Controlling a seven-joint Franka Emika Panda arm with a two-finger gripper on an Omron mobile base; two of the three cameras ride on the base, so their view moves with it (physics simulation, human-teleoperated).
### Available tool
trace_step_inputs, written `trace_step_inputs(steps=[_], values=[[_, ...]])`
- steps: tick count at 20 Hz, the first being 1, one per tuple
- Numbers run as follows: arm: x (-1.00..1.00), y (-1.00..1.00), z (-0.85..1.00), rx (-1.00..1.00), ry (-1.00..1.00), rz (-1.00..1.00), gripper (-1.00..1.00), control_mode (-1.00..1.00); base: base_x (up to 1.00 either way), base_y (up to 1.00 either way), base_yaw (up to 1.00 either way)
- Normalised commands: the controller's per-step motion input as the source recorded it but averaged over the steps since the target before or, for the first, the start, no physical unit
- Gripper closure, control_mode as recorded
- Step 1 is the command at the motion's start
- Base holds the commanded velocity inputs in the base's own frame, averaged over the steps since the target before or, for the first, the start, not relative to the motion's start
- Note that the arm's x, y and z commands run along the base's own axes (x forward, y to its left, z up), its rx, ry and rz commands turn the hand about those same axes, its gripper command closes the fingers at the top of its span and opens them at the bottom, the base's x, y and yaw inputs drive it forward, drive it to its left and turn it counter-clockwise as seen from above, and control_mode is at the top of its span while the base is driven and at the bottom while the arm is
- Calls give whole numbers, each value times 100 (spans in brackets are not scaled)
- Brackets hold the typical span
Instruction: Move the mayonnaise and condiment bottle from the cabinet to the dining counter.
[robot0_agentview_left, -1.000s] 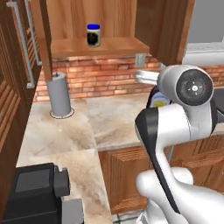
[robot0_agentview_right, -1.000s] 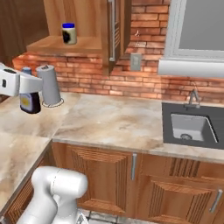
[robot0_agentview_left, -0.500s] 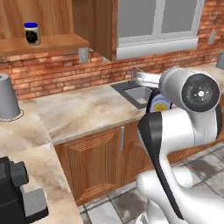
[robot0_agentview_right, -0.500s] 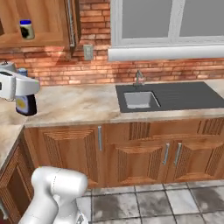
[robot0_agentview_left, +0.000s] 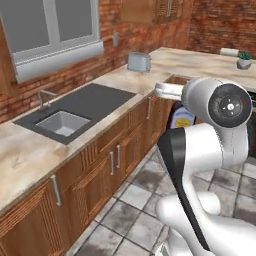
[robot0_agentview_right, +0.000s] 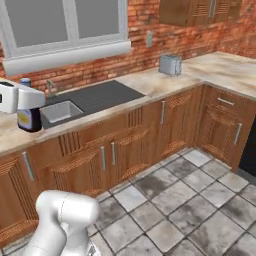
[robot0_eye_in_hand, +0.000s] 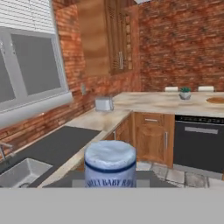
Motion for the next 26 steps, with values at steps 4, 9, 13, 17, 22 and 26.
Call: trace_step_inputs(steps=[4,9,13,17,22,26], values=[[0,0,0,0,0,0,100,100,0,-56,-84],[0,0,0,0,0,0,100,100,6,-49,-81],[0,0,0,0,0,0,100,100,26,-31,-65],[0,0,0,0,0,0,100,100,73,-34,-23],[0,0,0,0,0,0,100,100,99,-36,-11],[0,0,0,0,0,0,100,100,100,-51,-2]])
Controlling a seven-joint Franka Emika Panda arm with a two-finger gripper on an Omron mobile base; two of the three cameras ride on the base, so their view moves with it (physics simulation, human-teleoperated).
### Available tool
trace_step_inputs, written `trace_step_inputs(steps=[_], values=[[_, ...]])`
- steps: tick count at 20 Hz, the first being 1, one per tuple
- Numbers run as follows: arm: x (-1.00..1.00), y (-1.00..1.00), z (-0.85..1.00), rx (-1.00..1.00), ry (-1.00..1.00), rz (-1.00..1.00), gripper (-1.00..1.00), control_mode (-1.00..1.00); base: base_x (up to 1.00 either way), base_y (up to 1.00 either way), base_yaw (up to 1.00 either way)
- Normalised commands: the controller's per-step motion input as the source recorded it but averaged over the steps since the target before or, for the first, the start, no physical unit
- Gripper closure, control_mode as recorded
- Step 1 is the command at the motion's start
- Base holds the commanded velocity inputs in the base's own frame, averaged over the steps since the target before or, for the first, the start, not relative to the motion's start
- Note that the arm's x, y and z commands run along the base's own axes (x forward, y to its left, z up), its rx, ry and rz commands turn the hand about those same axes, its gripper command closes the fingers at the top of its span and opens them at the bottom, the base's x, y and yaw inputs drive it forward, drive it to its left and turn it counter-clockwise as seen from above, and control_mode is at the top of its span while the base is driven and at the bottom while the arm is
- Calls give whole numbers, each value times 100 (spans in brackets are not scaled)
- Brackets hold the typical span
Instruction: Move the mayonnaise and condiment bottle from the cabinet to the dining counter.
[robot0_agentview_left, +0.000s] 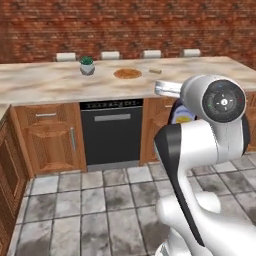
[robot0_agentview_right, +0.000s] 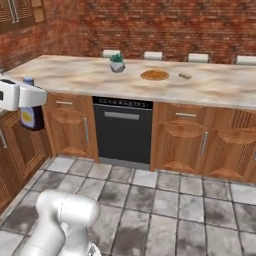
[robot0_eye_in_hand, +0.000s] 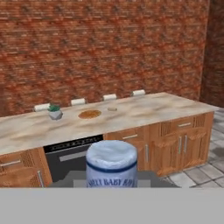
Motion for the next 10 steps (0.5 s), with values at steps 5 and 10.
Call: trace_step_inputs(steps=[5,10], values=[[0,0,0,0,0,0,100,100,100,-72,0],[0,0,0,0,0,0,100,100,100,-77,6]])
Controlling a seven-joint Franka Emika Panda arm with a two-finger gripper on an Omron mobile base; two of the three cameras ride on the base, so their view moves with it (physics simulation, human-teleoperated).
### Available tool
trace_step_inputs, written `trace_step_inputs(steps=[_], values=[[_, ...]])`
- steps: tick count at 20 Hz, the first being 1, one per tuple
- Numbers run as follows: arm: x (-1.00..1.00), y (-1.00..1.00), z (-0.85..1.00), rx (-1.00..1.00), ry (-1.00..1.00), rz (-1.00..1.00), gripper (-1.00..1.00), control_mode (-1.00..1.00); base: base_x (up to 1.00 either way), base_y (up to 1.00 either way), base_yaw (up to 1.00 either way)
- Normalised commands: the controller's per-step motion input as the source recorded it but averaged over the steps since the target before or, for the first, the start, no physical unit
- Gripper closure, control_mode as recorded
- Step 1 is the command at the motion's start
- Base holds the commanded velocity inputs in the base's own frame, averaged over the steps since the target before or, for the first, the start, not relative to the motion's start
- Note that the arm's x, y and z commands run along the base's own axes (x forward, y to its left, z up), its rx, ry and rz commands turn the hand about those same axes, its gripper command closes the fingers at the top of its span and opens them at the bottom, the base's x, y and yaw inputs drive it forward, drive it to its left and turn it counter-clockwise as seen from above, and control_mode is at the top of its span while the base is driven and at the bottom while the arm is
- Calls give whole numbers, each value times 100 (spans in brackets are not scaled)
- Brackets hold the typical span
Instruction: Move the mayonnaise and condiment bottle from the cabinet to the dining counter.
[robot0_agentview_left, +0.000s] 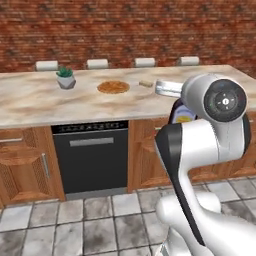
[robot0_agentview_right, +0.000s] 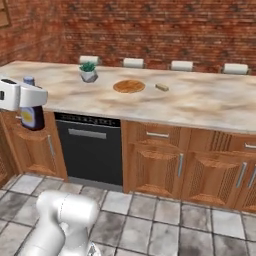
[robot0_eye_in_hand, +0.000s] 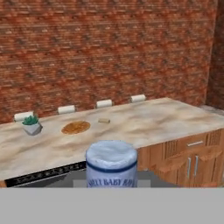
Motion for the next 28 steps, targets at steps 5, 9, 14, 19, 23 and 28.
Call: trace_step_inputs(steps=[5,9,14,19,23,28], values=[[0,0,0,0,0,0,100,100,100,-63,8],[0,0,0,0,0,0,100,100,100,-51,8],[0,0,0,0,0,0,100,100,100,-39,8],[0,0,0,0,0,0,100,100,100,-25,7],[33,-1,0,2,6,2,100,-100,44,-6,3],[25,38,-5,0,3,1,100,-100,0,0,0]])
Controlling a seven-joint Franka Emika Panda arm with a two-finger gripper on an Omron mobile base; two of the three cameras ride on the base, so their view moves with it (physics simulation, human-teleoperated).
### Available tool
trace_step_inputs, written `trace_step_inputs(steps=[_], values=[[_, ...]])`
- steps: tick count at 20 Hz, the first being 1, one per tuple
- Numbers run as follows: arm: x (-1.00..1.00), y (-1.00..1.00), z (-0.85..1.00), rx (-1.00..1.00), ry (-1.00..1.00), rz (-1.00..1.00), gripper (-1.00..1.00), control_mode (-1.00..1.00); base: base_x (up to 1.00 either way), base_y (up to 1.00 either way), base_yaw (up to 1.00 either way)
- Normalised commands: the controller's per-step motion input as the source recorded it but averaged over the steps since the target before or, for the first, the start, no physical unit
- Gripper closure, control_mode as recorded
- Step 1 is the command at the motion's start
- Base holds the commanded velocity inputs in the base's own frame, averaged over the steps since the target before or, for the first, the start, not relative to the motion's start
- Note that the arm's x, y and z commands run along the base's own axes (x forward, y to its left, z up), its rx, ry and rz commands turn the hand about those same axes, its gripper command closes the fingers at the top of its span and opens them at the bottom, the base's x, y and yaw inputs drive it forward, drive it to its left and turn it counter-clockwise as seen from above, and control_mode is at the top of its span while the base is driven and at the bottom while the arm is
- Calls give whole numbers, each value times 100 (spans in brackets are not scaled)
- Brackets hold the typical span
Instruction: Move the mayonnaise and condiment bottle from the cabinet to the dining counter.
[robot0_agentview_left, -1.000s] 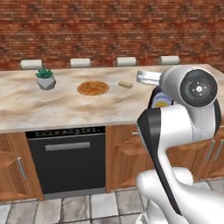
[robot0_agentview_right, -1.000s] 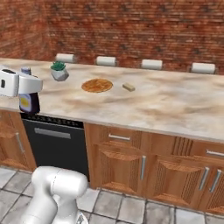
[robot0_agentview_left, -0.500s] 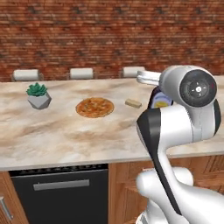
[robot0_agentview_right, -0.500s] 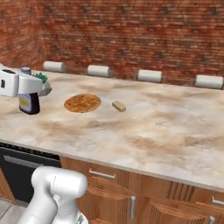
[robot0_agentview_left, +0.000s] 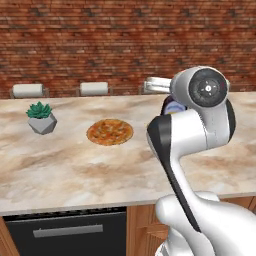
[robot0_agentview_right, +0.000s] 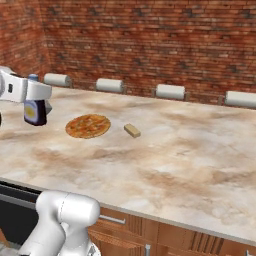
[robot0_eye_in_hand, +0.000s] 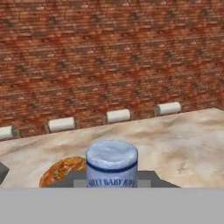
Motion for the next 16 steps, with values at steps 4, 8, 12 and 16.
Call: trace_step_inputs(steps=[4,8,12,16], values=[[22,87,-36,-2,0,0,100,-100,0,0,0],[40,83,-66,-5,0,0,100,-100,0,0,0],[51,66,-79,-4,0,0,100,-100,0,0,0],[57,44,-70,-2,1,0,100,-100,0,0,0]])
